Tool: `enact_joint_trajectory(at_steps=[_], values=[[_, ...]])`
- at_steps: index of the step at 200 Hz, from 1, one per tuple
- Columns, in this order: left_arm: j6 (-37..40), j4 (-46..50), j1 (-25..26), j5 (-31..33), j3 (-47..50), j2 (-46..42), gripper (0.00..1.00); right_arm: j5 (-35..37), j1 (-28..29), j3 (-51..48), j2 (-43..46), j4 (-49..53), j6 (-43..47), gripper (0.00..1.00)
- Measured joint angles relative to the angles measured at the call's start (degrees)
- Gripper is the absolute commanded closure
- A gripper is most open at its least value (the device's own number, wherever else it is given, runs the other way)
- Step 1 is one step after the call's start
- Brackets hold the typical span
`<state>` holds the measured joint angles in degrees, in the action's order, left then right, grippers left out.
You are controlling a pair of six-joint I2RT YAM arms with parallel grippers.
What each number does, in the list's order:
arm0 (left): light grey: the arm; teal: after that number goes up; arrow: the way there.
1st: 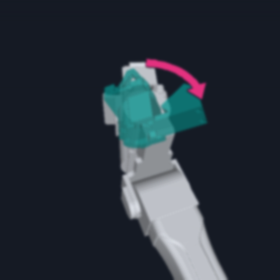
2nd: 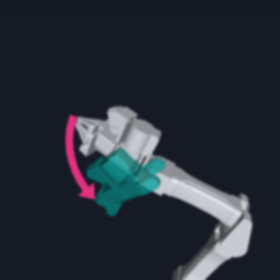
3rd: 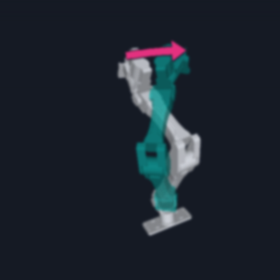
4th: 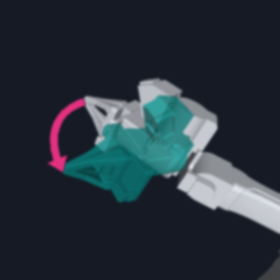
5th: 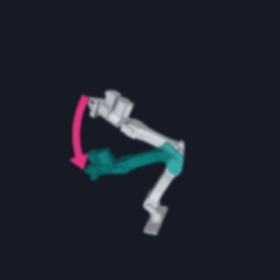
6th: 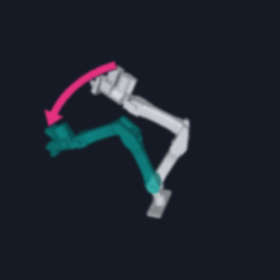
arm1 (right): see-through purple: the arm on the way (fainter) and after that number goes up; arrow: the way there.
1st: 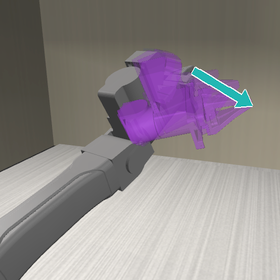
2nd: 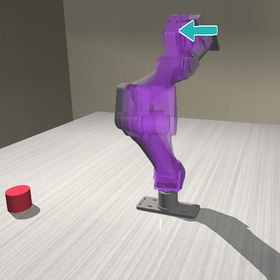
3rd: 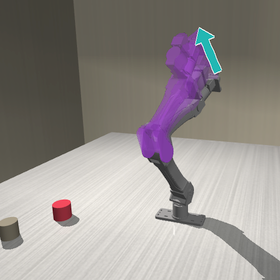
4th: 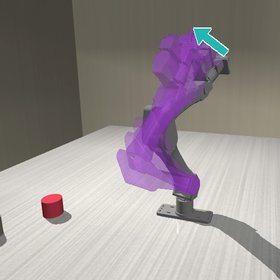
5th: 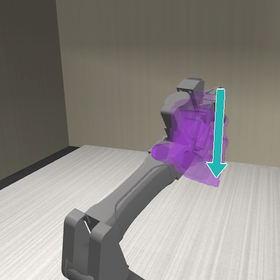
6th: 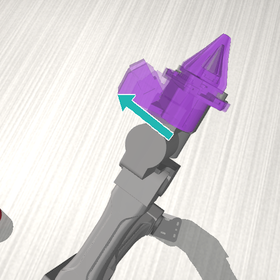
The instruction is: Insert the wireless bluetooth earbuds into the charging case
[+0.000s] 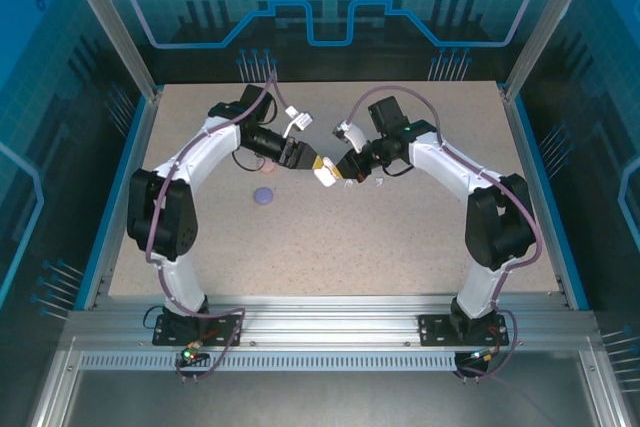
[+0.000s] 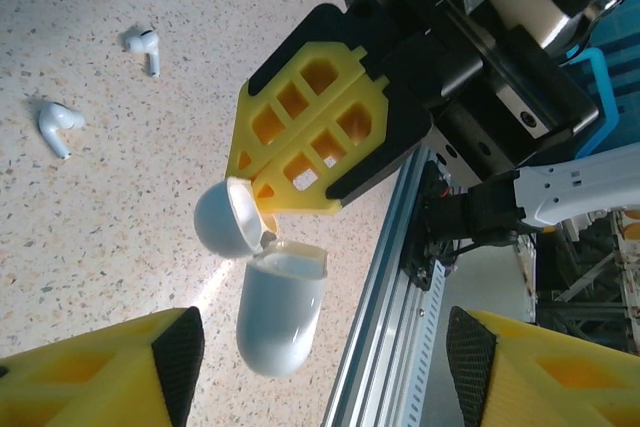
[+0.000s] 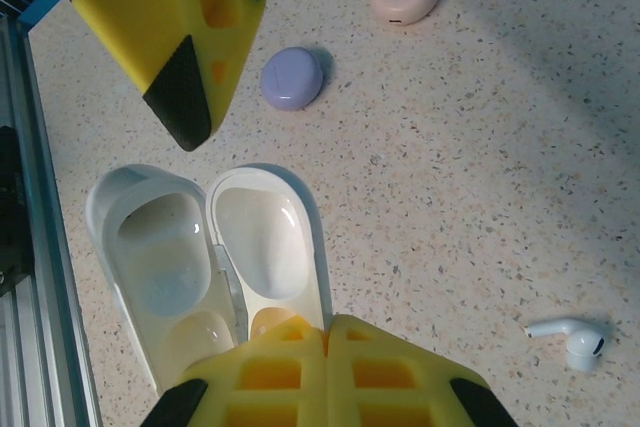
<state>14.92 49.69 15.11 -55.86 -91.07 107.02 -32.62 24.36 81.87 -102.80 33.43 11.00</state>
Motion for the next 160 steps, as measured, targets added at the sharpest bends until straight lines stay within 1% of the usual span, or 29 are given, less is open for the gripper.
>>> enact_joint_trajectory(at_steps=[5, 17, 72, 98, 160], values=[[0.20, 0.26, 0.11, -0.09, -0.28, 0.28, 0.35, -0.11, 0.00, 0.00, 0.00, 0.00, 0.00, 1.00], [0.63, 0.92, 0.50, -0.44, -0.92, 1.01, 0.40, -0.52, 0.02, 0.00, 0.00, 0.00, 0.00, 1.00], [2.03, 3.21, 1.77, -1.09, -2.25, 3.32, 0.51, -0.87, 0.44, 1.46, 0.00, 0.07, 0.02, 1.00], [2.21, 3.65, 1.77, -1.57, -2.49, 3.56, 0.58, -0.87, 0.44, 1.51, 0.00, 0.13, 0.02, 1.00], [3.23, 4.61, 1.77, -2.12, -3.30, 5.03, 0.66, -0.87, 0.44, 1.51, 0.00, 0.20, 0.02, 1.00]])
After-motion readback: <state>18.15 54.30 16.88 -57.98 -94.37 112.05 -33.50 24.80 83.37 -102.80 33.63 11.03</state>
